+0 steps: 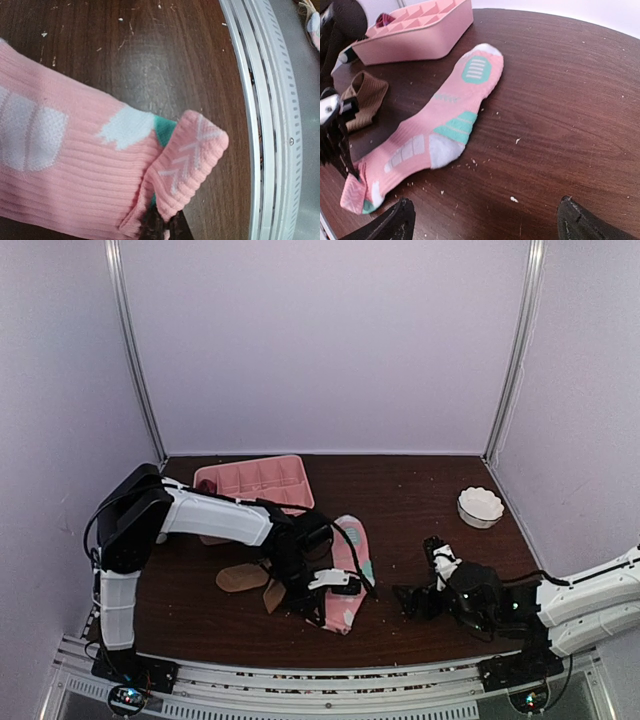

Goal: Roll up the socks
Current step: Pick up the sock from the center of the board.

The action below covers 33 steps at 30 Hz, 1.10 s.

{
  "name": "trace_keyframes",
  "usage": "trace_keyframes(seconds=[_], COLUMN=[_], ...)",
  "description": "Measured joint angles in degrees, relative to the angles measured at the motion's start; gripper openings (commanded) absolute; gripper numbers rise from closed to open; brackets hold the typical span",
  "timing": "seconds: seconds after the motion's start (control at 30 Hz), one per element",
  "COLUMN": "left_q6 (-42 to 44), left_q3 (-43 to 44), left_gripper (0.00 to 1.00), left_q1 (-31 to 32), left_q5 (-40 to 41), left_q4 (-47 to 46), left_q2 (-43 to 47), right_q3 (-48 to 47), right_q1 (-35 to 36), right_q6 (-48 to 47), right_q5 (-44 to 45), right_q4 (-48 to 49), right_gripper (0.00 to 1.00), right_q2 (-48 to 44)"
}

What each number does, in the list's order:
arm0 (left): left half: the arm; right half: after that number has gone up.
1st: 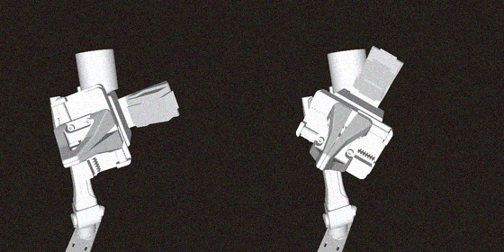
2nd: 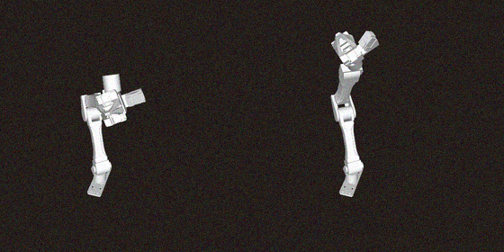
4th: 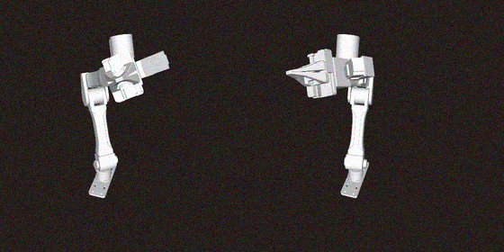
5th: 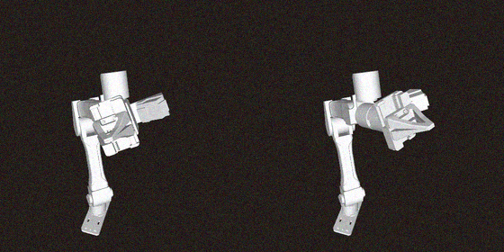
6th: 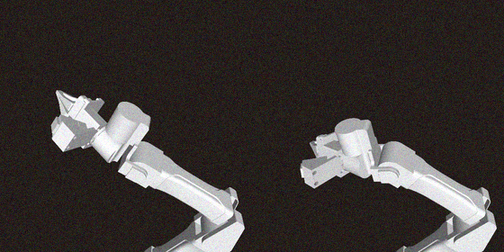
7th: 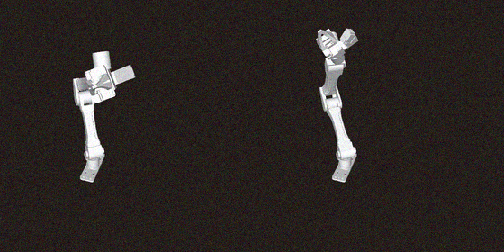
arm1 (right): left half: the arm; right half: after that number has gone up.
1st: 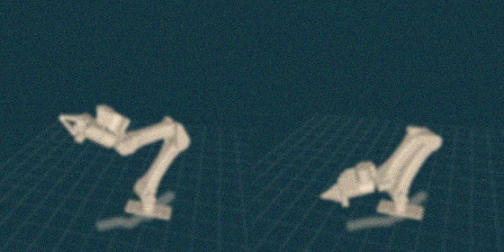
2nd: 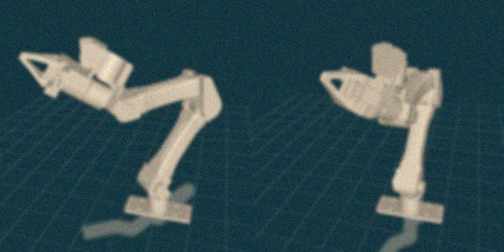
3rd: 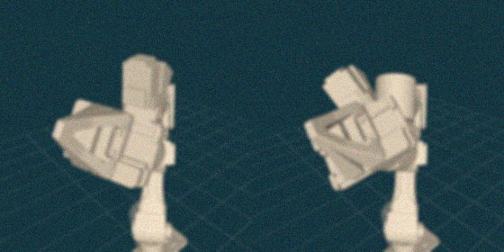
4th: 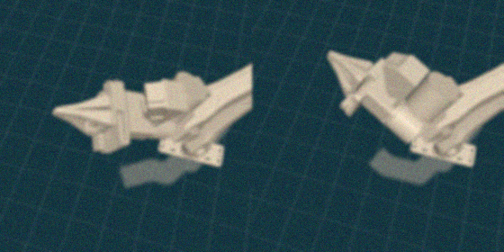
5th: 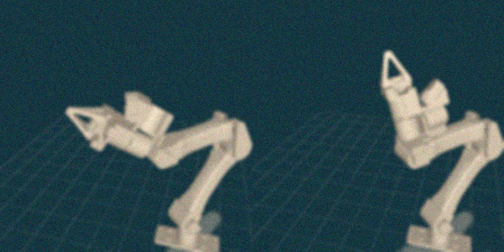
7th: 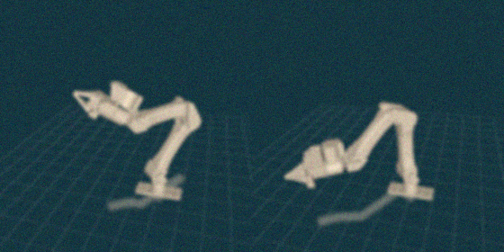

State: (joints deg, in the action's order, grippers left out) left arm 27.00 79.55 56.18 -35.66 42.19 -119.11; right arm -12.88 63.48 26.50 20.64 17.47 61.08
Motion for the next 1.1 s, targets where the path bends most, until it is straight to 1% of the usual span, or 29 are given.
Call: trace_keyframes(seconds=[0.07, 0.13, 0.27, 0.37, 0.47, 0.7, 0.93, 1.1], left_q6=[-0.8, -1.6, -2.8, -3.4, -3.9, -4.5, -4.5, -4.5], left_q3=[2.7, 5.3, 9.3, 12.3, 14.3, 15.3, 15.4, 15.4], left_gripper=[0.00, 0.00, 0.00, 0.00, 0.00, 0.00, 0.00, 0.00], left_q1=[0.0, 0.0, -0.1, -0.3, -0.3, -0.4, -0.4, -0.4], left_q5=[-1.1, -2.4, -4.4, -5.2, -5.6, -5.7, -5.6, -5.6], left_q4=[1.9, 3.9, 7.5, 10.7, 13.0, 14.3, 14.4, 14.4], left_q2=[-2.1, -4.2, -7.2, -9.3, -10.6, -11.2, -11.3, -11.3], right_q3=[0.3, -0.7, -4.1, -6.5, -10.1, -17.6, -19.4, -19.4], right_q1=[2.4, 6.6, 14.1, 19.0, 21.9, 21.9, 19.3, 17.4], right_q6=[-2.6, -6.0, -11.9, -16.0, -19.6, -26.3, -28.2, -27.4], right_q5=[-0.2, -0.3, -0.4, 0.3, 0.9, 1.8, 0.0, -1.6], right_q4=[-0.1, -0.2, -0.6, -1.0, -1.8, 0.0, 3.4, 4.9], right_gripper=[0.92, 0.87, 0.78, 0.69, 0.62, 0.52, 0.26, 0.18], right_q2=[1.0, 2.9, 8.5, 12.8, 17.8, 27.3, 32.5, 32.9])
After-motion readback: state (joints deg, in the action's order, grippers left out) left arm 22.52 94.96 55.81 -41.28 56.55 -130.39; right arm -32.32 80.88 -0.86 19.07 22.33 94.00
